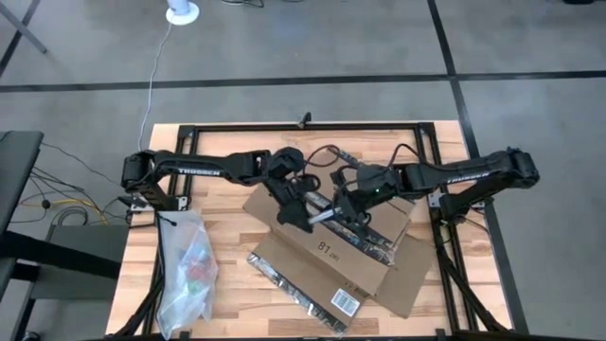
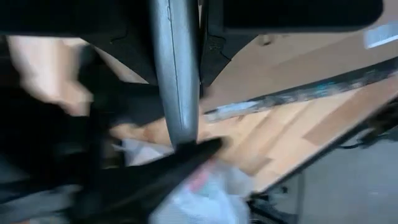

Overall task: Unpack boxes
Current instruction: Break down the box until it is fully flat

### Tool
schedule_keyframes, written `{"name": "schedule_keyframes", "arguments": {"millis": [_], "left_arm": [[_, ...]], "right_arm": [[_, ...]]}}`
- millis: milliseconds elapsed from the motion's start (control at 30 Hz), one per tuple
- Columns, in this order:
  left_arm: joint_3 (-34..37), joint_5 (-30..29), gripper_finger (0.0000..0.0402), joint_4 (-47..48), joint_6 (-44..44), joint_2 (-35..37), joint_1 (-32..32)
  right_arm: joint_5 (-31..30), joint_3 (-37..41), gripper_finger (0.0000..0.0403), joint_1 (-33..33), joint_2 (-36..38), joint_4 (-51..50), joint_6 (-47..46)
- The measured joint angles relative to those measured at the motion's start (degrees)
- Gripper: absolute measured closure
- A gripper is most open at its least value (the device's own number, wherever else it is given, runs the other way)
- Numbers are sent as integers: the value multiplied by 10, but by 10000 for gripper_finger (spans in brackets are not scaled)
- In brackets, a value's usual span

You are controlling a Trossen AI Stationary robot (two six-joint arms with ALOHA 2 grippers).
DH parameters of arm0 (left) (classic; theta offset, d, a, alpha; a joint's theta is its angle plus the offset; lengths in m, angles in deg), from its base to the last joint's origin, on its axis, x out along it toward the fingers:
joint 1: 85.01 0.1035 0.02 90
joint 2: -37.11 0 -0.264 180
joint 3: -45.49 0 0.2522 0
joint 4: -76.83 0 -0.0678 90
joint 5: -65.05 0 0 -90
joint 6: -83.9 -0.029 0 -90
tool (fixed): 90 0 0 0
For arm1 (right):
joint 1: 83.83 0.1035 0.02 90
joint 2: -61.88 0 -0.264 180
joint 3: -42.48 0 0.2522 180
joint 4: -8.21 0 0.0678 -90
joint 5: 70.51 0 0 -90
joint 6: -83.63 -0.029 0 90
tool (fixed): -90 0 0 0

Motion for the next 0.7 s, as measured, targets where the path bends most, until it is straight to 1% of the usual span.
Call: {"name": "schedule_keyframes", "arguments": {"millis": [100,233,533,700], "left_arm": [[0,12,214,-1,3,-13,-8],[0,16,214,-2,-8,-11,-15],[0,24,214,-9,-12,-11,2],[-1,24,214,-32,-3,-11,9]], "right_arm": [[-1,0,345,-7,0,6,0],[2,0,345,-5,0,6,0],[8,0,345,17,-2,-21,1],[11,0,345,19,-2,-42,0]]}}
